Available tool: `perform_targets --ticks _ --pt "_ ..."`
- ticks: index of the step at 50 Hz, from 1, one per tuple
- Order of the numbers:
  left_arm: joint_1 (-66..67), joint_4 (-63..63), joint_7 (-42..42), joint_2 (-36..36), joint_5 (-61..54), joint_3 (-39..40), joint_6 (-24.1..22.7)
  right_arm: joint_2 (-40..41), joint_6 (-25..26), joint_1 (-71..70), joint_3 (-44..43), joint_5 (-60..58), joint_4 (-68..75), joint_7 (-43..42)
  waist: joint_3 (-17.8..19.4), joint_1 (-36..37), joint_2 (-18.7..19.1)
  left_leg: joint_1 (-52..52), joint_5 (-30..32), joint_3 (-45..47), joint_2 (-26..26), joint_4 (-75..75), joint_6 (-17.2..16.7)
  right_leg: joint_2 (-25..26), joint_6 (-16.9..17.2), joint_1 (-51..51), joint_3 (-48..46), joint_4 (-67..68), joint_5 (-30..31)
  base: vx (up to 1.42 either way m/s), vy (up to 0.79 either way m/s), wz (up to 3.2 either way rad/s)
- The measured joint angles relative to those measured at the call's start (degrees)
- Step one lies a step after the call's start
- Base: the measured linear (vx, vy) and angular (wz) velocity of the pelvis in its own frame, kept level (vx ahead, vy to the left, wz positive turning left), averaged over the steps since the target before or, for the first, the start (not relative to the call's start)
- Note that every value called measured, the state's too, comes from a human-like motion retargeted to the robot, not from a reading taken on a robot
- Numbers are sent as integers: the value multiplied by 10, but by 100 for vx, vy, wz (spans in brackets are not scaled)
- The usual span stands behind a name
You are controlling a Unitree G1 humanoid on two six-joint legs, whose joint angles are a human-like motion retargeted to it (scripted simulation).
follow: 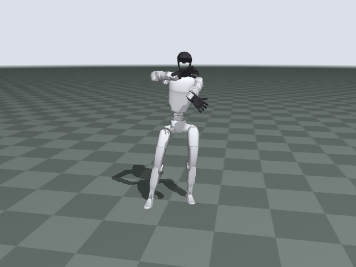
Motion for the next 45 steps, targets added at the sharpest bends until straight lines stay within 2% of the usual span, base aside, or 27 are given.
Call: perform_targets --ticks 3,9,15,17,20,26,28,31,35,38,42,45 --pt "84 -39 -105 12 -4 -21 13 -10 -5 11 -8 5 -5 18 -2 7 2 -3 0 -10 -1 1 -4 -2 -5 2 -9 4 -4 1 1 29" --pt "358 -164 -385 82 -8 -50 67 -22 -16 64 -51 8 -14 66 -1 36 -2 -6 0 -26 -2 4 -14 -6 -14 7 -25 13 -13 2 0 26" --pt "634 -186 -493 196 43 -9 95 -36 -20 102 -78 -4 -12 83 16 91 -4 -6 1 -37 -3 2 -22 -9 -16 11 -37 21 -22 3 0 20" --pt "708 -148 -508 240 87 42 94 -44 -28 112 -84 -9 -11 90 21 112 -2 -6 1 -42 -3 1 -25 -9 -18 13 -42 24 -25 4 0 25" --pt "805 -73 -519 310 157 139 55 -64 -75 139 -101 -9 -11 118 26 146 6 -4 1 -53 -2 0 -24 -9 -25 19 -52 30 -30 5 0 34" --pt "930 24 -507 476 229 409 68 -123 -78 194 -126 -8 -6 124 33 221 21 -8 8 -78 -4 -8 -33 -14 -28 26 -83 40 -38 4 0 46" --pt "967 31 -505 530 232 474 68 -140 -78 215 -135 -1 -5 130 31 240 29 -7 11 -94 2 -15 -49 -10 -29 29 -96 44 -41 4 0 52" --pt "1011 33 -514 604 238 537 74 -161 -80 241 -142 0 -1 138 32 265 29 -11 17 -102 -6 -19 -38 -18 -31 32 -111 48 -42 3 -1 49" --pt "1054 37 -518 685 267 582 70 -177 -82 260 -147 2 5 141 31 284 33 -12 23 -116 -6 -26 -41 -20 -32 35 -128 53 -43 2 -1 37" --pt "1066 40 -500 713 301 581 65 -171 -80 266 -155 0 12 129 31 287 35 -11 25 -120 -6 -30 -42 -20 -33 37 -134 55 -43 0 0 8" --pt "1044 30 -447 698 331 543 61 -144 -72 271 -168 -13 21 105 30 278 34 -9 24 -117 -5 -29 -40 -21 -34 36 -131 57 -43 0 0 0" --pt "994 22 -379 647 325 496 58 -113 -65 267 -168 -34 25 84 29 262 31 -8 20 -110 -6 -26 -38 -21 -35 33 -122 59 -44 -2 -2 -23"
